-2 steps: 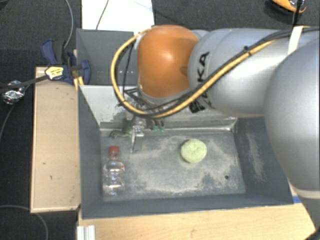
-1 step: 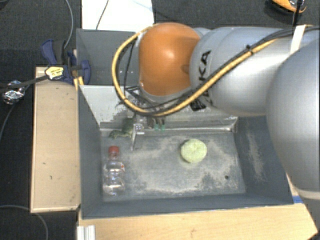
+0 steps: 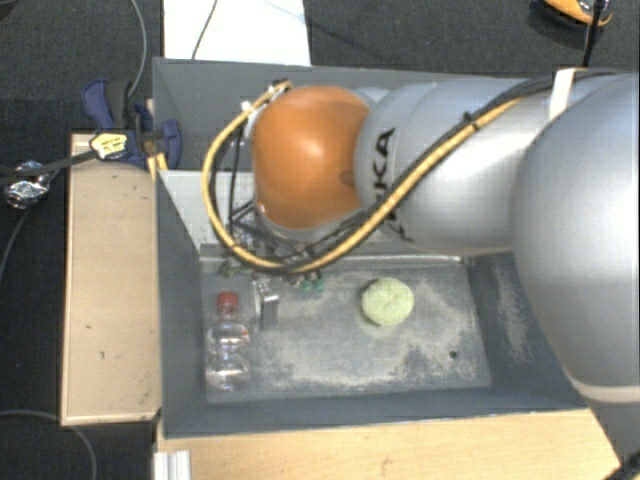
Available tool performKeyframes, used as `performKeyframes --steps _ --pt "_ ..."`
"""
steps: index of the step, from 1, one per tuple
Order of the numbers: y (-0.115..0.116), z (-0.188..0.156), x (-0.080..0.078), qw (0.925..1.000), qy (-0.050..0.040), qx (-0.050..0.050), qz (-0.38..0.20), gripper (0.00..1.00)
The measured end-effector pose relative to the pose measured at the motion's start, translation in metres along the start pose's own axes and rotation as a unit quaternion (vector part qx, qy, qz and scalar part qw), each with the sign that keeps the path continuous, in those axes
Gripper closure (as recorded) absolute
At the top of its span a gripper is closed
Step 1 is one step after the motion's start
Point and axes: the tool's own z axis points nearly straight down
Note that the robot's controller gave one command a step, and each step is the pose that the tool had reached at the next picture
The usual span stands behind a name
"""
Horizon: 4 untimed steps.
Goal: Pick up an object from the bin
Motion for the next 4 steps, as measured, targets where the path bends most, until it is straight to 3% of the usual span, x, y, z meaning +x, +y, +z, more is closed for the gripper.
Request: performKeyframes --steps 1,2,3,4 --pt "0.022 0.025 0.028 0.9905 0.001 -0.001 -0.137 0.0" --pt "0.025 0.034 0.034 0.9794 0.0003 0.0 -0.202 0.0" --pt "0.024 0.07 0.029 0.9042 0.0004 -0.001 -0.427 0.0" --pt "0.031 0.102 0.025 0.9252 -0.0009 0.0 -0.379 1.0"
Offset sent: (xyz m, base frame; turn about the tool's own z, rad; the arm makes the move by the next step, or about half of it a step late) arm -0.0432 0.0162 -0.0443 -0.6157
